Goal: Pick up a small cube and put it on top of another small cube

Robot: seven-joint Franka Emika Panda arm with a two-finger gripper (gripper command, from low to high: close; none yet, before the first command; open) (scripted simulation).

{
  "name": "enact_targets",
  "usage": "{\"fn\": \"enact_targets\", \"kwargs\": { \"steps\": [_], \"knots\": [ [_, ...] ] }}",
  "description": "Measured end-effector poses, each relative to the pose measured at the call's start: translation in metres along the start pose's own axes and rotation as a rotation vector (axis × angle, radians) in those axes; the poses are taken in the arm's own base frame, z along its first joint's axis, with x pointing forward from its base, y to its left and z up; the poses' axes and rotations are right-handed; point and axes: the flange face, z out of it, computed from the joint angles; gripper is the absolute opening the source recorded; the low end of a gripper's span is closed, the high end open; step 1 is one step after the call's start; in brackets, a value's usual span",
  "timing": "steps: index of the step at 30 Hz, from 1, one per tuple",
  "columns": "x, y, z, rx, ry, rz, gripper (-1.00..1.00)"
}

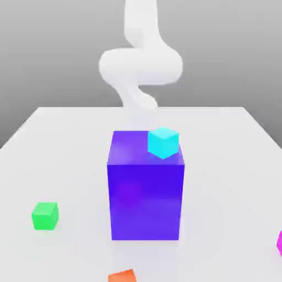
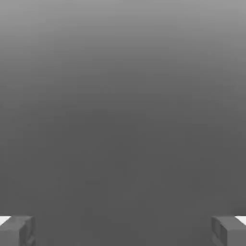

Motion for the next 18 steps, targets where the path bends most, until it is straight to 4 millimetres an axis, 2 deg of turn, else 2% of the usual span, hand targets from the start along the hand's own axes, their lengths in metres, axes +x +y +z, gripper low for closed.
{"fn": "enact_targets", "kwargs": {
  "steps": [4, 9, 14, 18],
  "knots": [
    [-0.031, -0.028, 0.07, -0.101, -0.043, 0.005, 0.0],
    [-0.08, -0.05, 0.152, -0.206, -0.098, 0.003, 0.0],
    [-0.142, -0.06, 0.227, -0.293, -0.16, -0.001, 0.0],
    [-0.203, -0.062, 0.277, -0.349, -0.22, -0.009, 0.0]
  ]
}}
